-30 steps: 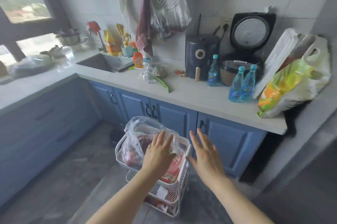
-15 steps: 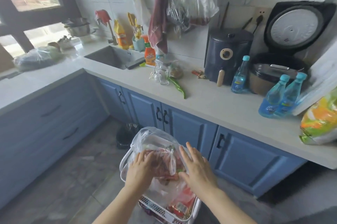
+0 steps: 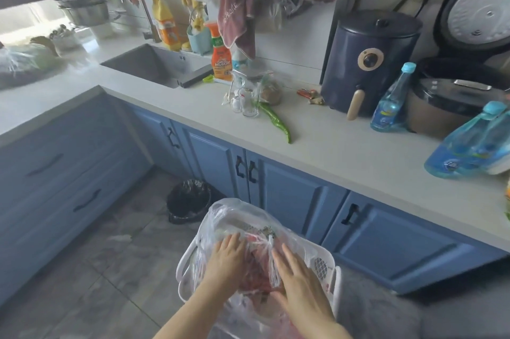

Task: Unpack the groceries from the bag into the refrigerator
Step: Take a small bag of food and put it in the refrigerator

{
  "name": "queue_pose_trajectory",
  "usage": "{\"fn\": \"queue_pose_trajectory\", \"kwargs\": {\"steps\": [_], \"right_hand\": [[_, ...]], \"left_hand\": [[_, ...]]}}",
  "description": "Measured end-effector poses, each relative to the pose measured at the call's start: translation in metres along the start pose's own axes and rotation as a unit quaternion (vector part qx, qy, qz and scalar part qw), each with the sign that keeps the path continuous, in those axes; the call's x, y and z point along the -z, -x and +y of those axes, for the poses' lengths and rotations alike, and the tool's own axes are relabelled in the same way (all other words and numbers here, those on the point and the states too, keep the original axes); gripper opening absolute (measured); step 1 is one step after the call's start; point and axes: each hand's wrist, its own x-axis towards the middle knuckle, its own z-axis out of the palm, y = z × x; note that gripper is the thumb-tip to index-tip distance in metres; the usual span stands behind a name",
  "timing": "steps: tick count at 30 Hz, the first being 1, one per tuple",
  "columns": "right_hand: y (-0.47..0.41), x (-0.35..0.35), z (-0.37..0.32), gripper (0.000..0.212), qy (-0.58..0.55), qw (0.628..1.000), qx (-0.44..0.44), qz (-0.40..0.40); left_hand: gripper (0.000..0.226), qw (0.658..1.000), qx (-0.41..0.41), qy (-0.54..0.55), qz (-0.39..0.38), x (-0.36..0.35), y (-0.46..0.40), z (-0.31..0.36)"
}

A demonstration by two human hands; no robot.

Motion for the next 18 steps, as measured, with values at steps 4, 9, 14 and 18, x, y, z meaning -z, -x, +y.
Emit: {"fn": "queue_pose_trajectory", "kwargs": {"steps": [4, 9, 14, 18], "right_hand": [[-0.020, -0.025, -0.013, 0.086, -0.019, 0.999, -0.033, 0.001], [-0.049, -0.050, -0.035, 0.080, -0.009, 0.998, -0.063, -0.009], [-0.085, -0.074, -0.064, 0.085, 0.012, 0.998, -0.050, -0.027], [-0.106, -0.092, -0.077, 0.087, 0.038, 0.997, -0.041, -0.056]], "left_hand": [[0.062, 0.993, -0.067, -0.070, -0.061, -0.021, -0.017, -0.030], [0.077, 0.986, -0.100, -0.118, -0.060, -0.046, -0.004, -0.095], [0.088, 0.991, -0.082, -0.097, -0.050, -0.058, 0.016, -0.150], [0.066, 0.988, -0.099, -0.113, -0.021, -0.054, 0.026, -0.160]]}}
